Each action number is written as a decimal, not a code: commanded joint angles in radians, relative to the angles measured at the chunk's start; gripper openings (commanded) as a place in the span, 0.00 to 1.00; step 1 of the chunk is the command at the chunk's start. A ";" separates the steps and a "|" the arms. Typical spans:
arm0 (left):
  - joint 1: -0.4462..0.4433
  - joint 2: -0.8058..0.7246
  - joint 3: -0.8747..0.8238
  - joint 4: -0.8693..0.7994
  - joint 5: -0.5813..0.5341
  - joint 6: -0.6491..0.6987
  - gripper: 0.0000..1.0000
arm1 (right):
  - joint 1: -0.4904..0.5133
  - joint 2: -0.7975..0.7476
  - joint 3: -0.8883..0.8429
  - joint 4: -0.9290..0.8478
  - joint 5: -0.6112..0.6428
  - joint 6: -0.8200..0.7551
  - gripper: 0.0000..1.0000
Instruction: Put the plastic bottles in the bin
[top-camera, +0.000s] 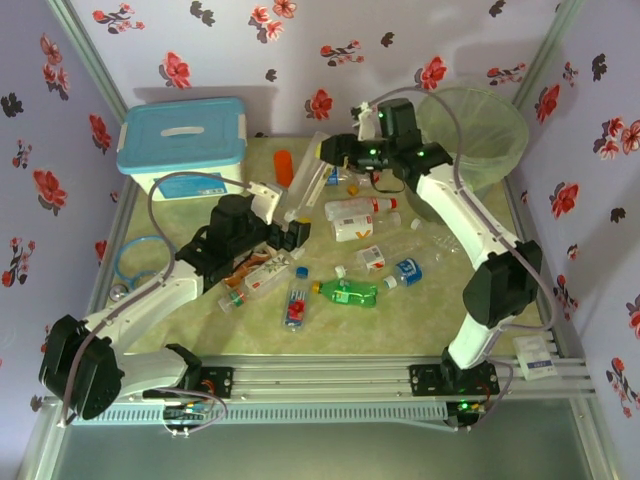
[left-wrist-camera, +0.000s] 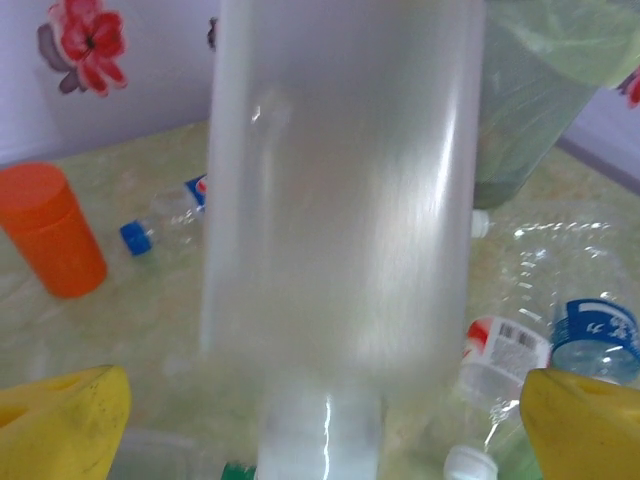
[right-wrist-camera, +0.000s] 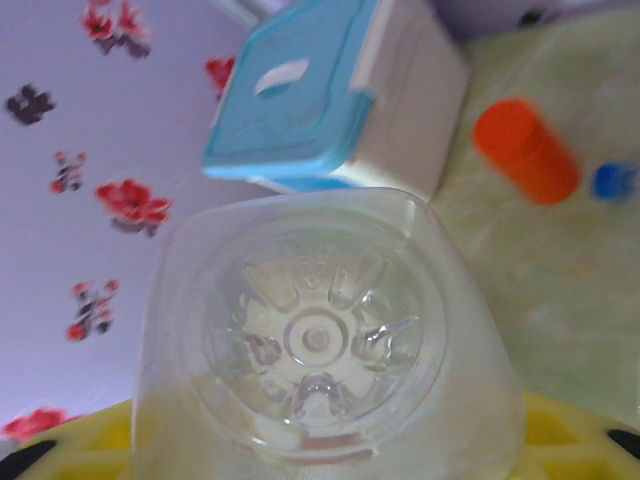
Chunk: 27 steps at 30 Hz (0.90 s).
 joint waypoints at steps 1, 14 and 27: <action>-0.002 -0.060 0.042 -0.117 -0.098 -0.011 1.00 | -0.049 -0.074 0.130 -0.060 0.216 -0.128 0.48; -0.003 -0.163 -0.027 -0.517 -0.332 -0.191 1.00 | -0.288 -0.149 0.238 -0.001 0.643 -0.246 0.46; -0.035 -0.027 0.005 -0.624 -0.420 -0.208 0.96 | -0.391 -0.013 0.410 -0.305 0.873 -0.346 0.45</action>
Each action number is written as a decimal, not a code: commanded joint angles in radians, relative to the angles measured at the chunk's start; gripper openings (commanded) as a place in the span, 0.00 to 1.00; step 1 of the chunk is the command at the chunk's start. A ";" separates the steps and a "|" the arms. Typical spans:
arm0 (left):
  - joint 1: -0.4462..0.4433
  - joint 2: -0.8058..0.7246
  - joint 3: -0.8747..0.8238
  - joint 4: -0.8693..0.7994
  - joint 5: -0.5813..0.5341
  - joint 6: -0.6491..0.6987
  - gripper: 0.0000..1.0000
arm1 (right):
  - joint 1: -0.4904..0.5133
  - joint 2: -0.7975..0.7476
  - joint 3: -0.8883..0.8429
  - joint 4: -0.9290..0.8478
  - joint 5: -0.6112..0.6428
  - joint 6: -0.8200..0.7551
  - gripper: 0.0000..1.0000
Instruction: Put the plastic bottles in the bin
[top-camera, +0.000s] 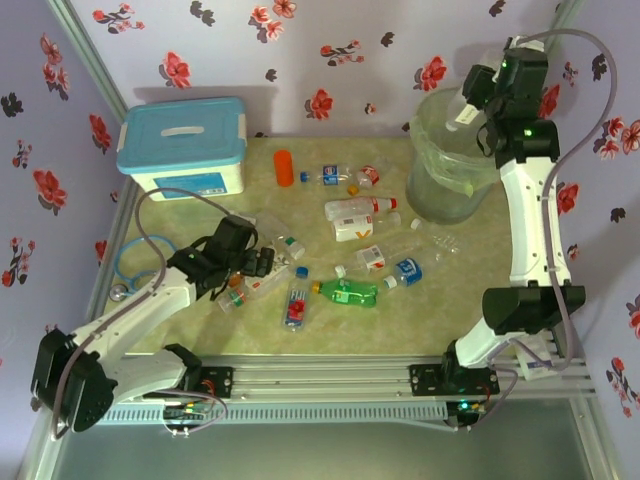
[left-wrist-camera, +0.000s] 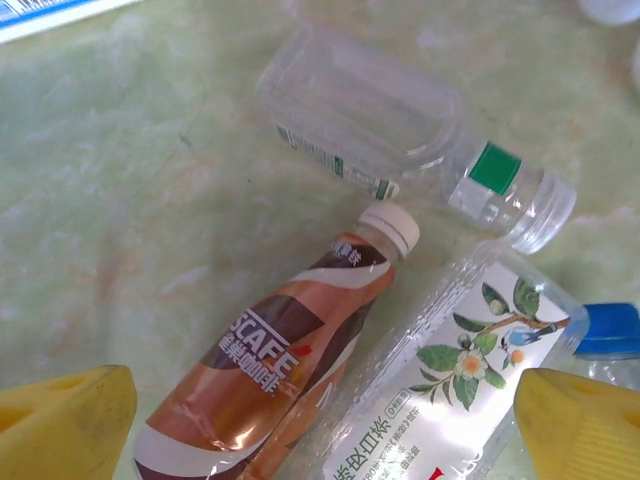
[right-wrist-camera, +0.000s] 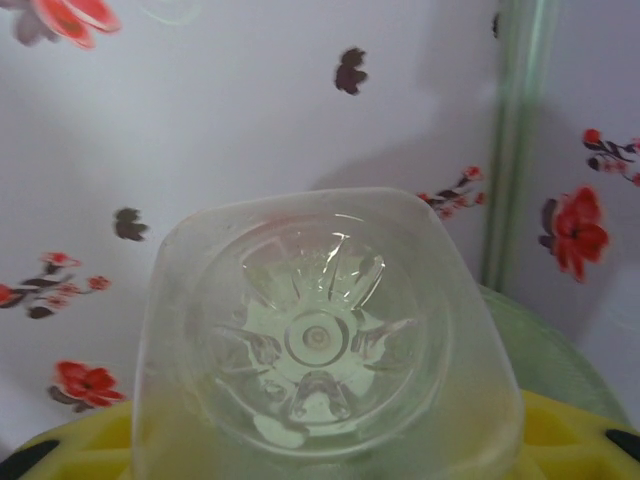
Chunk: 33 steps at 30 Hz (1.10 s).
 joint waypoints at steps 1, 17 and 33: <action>-0.022 0.029 0.019 -0.037 -0.034 -0.006 0.95 | -0.006 0.091 0.112 -0.157 0.080 -0.064 0.45; -0.085 0.087 0.030 -0.102 -0.027 0.034 0.91 | -0.034 0.452 0.421 -0.465 -0.047 -0.108 0.46; -0.087 0.123 0.044 -0.113 -0.028 0.031 0.88 | -0.070 0.579 0.480 -0.581 -0.222 -0.103 0.72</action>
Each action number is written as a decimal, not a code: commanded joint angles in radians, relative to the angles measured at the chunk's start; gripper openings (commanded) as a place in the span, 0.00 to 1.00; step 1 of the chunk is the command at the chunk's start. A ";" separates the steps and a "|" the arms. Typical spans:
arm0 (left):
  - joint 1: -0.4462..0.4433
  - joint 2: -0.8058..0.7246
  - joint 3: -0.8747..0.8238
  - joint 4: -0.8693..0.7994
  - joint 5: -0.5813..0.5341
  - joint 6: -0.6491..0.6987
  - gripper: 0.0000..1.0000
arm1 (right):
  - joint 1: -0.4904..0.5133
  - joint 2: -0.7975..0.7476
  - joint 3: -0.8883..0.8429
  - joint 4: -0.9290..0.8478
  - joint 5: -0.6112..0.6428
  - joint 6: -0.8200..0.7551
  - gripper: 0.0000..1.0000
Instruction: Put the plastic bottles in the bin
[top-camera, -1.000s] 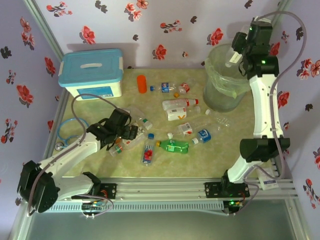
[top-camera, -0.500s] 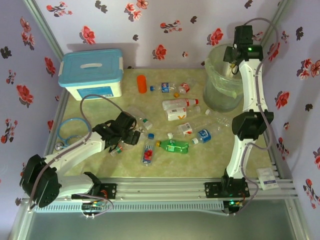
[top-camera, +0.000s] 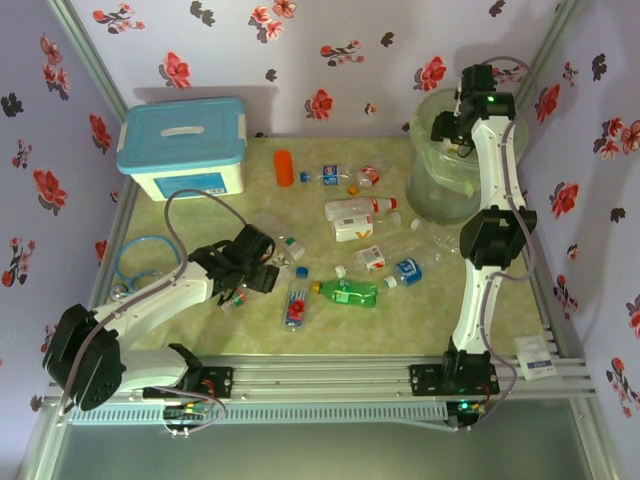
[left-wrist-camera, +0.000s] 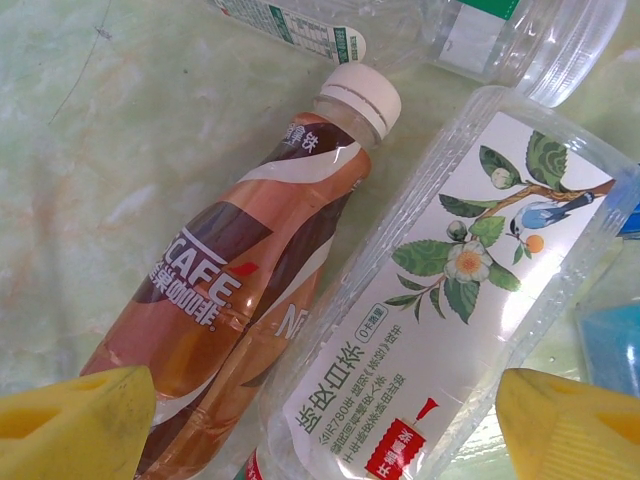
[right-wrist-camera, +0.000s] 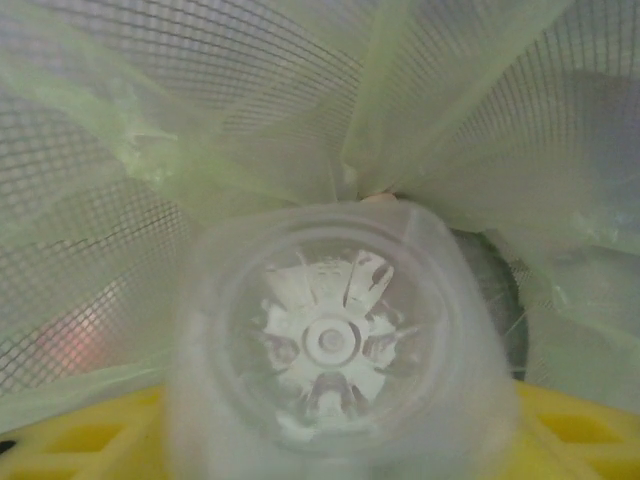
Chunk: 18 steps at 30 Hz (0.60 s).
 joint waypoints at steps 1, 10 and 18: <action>-0.009 0.019 0.040 -0.021 -0.021 0.015 0.88 | -0.014 -0.002 0.049 -0.042 -0.033 -0.008 0.75; -0.009 0.057 0.062 -0.038 -0.027 -0.003 0.85 | -0.022 -0.045 0.070 -0.060 -0.025 -0.012 0.81; -0.009 0.068 0.061 -0.044 -0.004 0.023 0.82 | -0.016 -0.225 -0.039 0.041 0.000 -0.003 0.81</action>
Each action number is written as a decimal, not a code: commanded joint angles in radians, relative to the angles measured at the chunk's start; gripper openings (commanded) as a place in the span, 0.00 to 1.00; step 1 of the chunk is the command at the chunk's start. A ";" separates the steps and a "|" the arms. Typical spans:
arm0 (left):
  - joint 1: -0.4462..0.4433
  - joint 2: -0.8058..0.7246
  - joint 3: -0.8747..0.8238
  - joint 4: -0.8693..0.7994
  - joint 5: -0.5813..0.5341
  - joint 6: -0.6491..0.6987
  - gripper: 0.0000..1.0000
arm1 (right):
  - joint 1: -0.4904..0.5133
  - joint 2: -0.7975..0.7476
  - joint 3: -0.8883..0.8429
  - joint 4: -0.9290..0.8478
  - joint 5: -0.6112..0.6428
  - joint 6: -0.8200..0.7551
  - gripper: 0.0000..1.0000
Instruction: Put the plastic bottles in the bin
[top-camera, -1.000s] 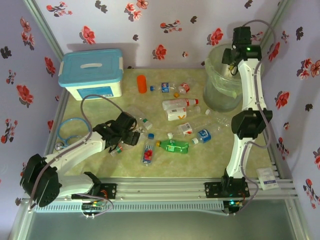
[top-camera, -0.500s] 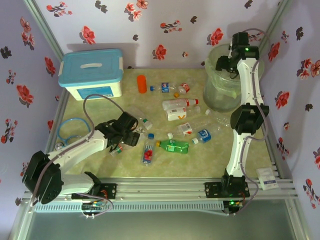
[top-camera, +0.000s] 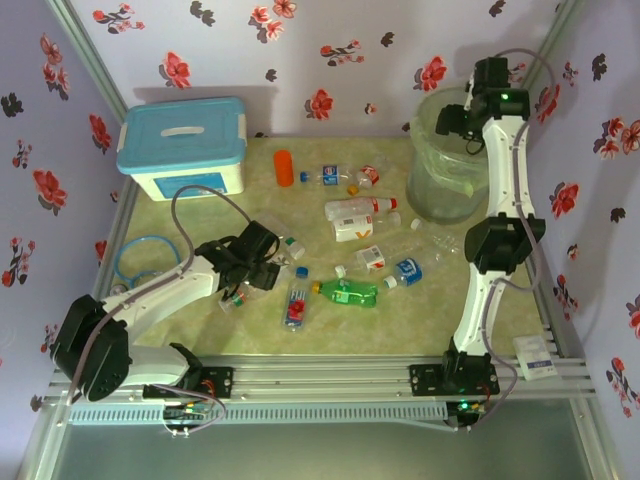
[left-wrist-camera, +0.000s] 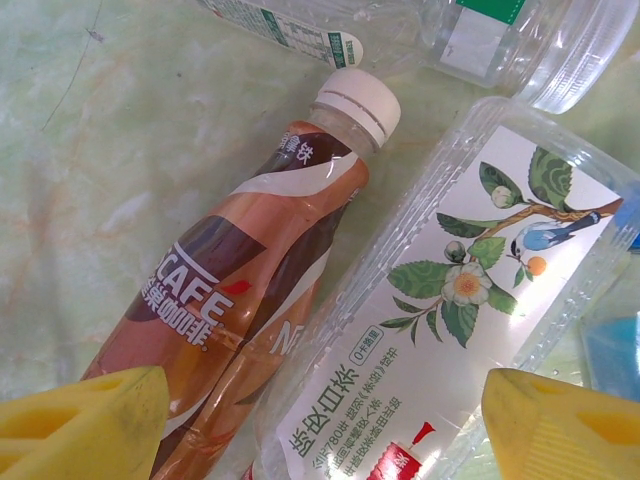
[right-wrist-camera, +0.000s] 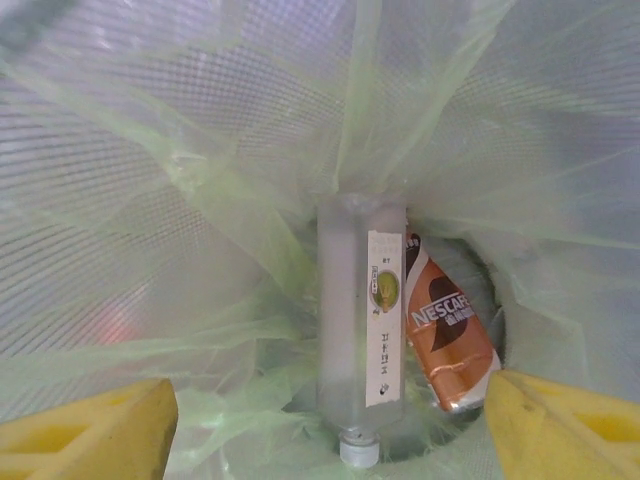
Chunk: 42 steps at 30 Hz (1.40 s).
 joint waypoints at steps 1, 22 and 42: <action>-0.008 0.015 0.023 -0.033 0.012 0.032 0.82 | 0.004 -0.152 -0.061 0.076 0.013 0.000 0.81; -0.008 0.116 -0.001 -0.013 0.155 0.016 0.77 | 0.019 -0.536 -0.538 0.327 -0.189 0.089 0.82; -0.008 0.116 0.023 -0.023 0.173 -0.003 0.59 | 0.024 -0.579 -0.594 0.355 -0.259 0.101 0.82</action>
